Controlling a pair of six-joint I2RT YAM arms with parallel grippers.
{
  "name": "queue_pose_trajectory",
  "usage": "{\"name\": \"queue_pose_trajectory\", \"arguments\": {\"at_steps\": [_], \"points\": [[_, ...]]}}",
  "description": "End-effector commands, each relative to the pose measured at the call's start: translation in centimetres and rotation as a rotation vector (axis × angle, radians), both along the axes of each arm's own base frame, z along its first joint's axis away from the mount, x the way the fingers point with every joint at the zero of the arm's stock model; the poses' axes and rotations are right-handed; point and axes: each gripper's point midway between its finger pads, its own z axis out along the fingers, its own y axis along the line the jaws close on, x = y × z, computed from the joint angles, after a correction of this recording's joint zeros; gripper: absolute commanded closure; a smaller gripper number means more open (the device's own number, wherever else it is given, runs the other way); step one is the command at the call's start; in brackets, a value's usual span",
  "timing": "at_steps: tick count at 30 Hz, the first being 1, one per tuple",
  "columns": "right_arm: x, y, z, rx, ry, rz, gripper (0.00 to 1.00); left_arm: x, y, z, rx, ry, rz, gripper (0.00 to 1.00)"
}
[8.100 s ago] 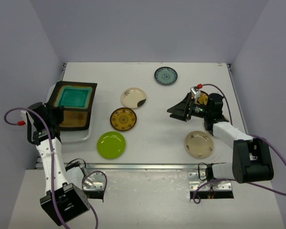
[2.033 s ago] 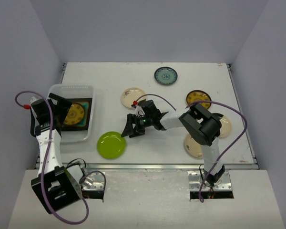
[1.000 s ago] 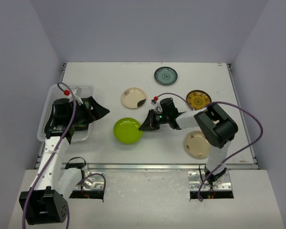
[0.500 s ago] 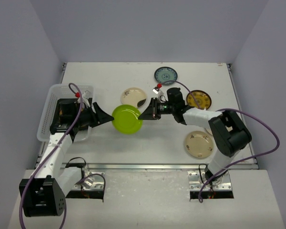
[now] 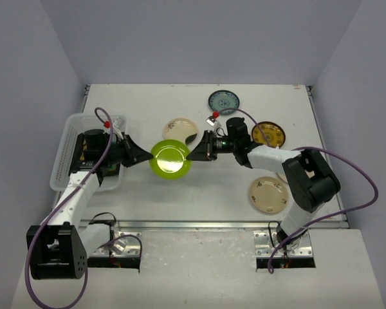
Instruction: Place the plates into the plastic bin on the countertop
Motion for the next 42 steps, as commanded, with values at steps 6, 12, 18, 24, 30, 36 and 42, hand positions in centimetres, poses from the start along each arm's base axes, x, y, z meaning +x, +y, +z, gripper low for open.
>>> {"name": "queue_pose_trajectory", "arguments": {"at_steps": [6,12,18,24,30,36,42], "points": [[1.6,-2.6,2.8,0.068,-0.082,-0.053,0.01,5.2,6.6,8.6,0.106,-0.185,0.476,1.0],[1.7,-5.7,-0.4,0.039,0.0,-0.145,0.01,4.3,18.3,8.2,0.097,-0.112,1.013,1.0],[1.2,-7.7,-1.1,0.063,0.022,-0.173,0.01,2.0,25.9,5.5,0.127,-0.021,1.339,1.0],[1.5,-8.0,-1.0,0.087,0.026,-0.175,0.01,2.0,28.3,1.9,0.135,0.104,1.384,1.0],[1.7,-8.2,-1.9,0.052,0.026,-0.19,0.01,1.5,28.9,-1.0,0.163,0.135,1.422,0.8],[2.8,-9.4,-4.0,-0.109,0.002,-0.261,0.01,1.8,28.3,-2.9,0.14,0.202,1.39,0.43],[4.0,-10.4,-6.6,-0.287,0.014,-0.319,0.01,1.1,27.1,0.9,0.138,0.128,1.354,0.0]]}}
